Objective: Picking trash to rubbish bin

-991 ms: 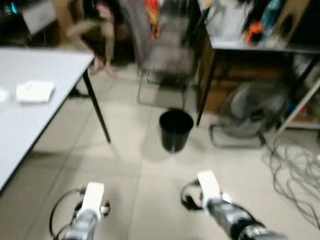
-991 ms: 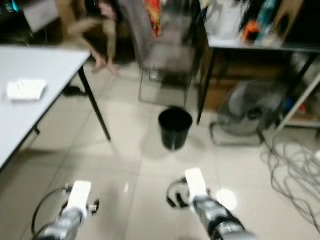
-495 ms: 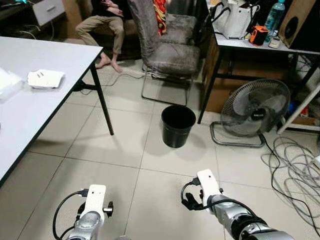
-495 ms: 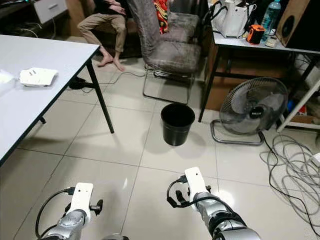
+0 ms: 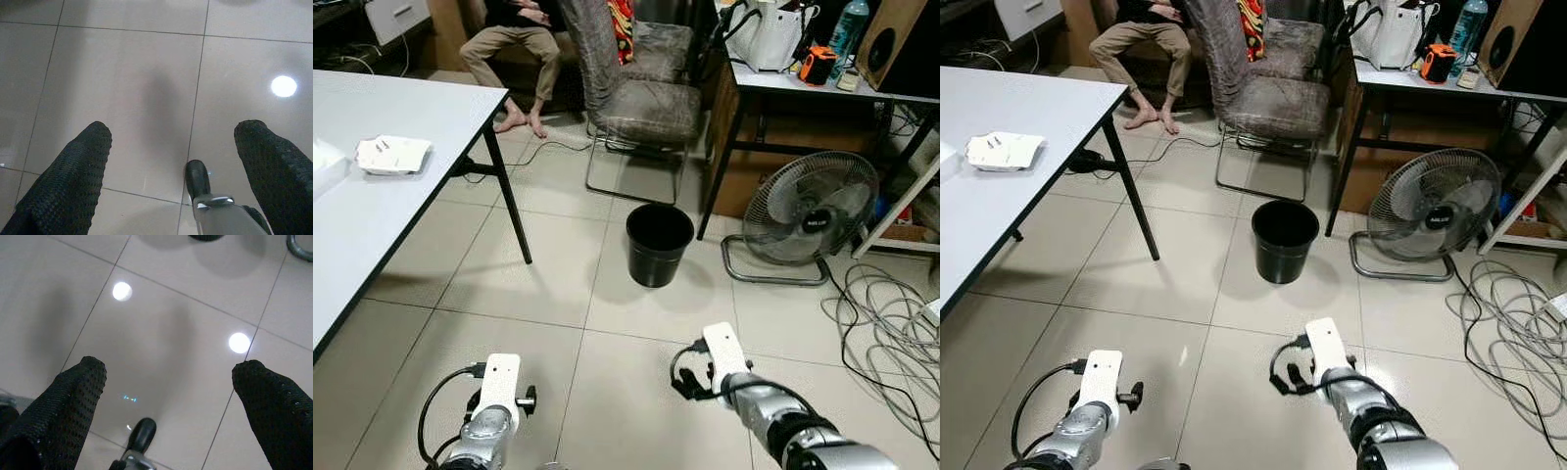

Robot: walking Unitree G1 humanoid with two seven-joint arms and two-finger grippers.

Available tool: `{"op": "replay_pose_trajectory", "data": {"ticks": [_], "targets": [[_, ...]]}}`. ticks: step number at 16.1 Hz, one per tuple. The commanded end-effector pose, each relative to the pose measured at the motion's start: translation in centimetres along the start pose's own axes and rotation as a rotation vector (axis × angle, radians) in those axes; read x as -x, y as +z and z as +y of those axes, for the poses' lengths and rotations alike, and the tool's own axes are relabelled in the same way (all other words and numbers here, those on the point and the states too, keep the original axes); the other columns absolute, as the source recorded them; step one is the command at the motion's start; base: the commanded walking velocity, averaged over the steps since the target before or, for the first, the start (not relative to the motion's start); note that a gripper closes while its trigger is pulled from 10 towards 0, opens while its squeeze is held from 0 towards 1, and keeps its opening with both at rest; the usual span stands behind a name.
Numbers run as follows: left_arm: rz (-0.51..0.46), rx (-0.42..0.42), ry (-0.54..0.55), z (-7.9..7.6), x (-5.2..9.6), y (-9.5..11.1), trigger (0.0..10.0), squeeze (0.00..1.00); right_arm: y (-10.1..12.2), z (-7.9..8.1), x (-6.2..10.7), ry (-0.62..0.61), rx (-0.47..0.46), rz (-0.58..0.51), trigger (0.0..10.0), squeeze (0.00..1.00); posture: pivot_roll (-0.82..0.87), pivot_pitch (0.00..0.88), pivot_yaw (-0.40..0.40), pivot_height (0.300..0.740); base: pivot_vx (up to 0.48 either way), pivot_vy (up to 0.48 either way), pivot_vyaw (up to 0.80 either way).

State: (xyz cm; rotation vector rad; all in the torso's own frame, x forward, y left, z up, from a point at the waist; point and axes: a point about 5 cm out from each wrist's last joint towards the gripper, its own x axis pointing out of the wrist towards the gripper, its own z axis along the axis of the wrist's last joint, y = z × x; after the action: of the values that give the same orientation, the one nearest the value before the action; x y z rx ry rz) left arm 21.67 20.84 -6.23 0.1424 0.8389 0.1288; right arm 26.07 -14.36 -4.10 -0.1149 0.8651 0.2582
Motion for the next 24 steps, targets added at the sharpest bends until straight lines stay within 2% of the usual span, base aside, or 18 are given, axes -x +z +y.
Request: {"op": "replay_pose_trajectory", "data": {"ticks": [1,3,6,9,11,14,16,17,20,24], "targets": [[-0.003,-0.011,0.002,0.2,-0.1,0.3,10.0,0.00,-0.1,0.1,0.0,-0.002,-0.014,0.004,10.0,0.00,0.01,0.000,-0.024,0.740,0.000,0.000,0.00],[0.001,0.017,0.039,1.2,0.0,0.1,10.0,0.00,-0.8,0.6,-0.1,0.004,-0.020,0.019,10.0,0.00,0.02,0.018,0.001,0.740,0.000,0.000,0.00],[-0.019,0.015,0.045,1.9,-0.1,0.5,10.0,0.00,-0.1,0.5,-0.1,-0.015,-0.065,-0.011,10.0,0.00,0.01,0.011,0.010,0.740,0.000,0.000,0.00],[-0.136,0.044,0.042,2.2,-0.2,2.9,10.0,0.00,0.4,0.0,0.0,-0.022,-0.049,-0.026,10.0,0.00,0.02,0.002,-0.002,0.740,0.000,0.000,0.00],[-0.197,0.066,0.042,2.3,-0.2,3.7,10.0,0.00,0.7,-0.1,0.0,-0.025,-0.056,-0.038,10.0,0.00,0.01,0.000,0.004,0.740,0.000,0.000,0.00],[-0.225,0.052,0.030,2.1,-0.1,3.7,10.0,0.00,0.9,-0.5,0.0,-0.045,-0.047,-0.046,10.0,0.00,-0.01,0.000,-0.015,0.740,0.000,0.000,0.00],[-0.241,0.041,0.032,2.2,-0.2,4.6,10.0,0.00,0.8,-0.6,0.1,-0.033,0.016,-0.032,10.0,0.00,-0.01,0.000,-0.050,0.740,0.000,0.000,0.00],[-0.252,0.062,0.041,2.4,-0.2,5.2,10.0,0.00,0.9,-0.6,0.1,-0.027,0.033,-0.032,10.0,0.00,-0.03,0.000,-0.063,0.740,0.000,0.000,0.00],[-0.257,0.065,0.034,2.2,-0.2,5.4,10.0,0.00,0.7,-0.4,0.0,-0.031,0.023,-0.028,10.0,0.00,-0.01,0.000,-0.043,0.740,0.000,0.000,0.00],[-0.256,0.086,0.008,1.0,-0.3,5.3,10.0,0.00,1.0,-0.2,0.0,-0.028,-0.055,-0.047,10.0,0.00,0.01,0.000,-0.019,0.740,0.000,0.000,0.00]]}}
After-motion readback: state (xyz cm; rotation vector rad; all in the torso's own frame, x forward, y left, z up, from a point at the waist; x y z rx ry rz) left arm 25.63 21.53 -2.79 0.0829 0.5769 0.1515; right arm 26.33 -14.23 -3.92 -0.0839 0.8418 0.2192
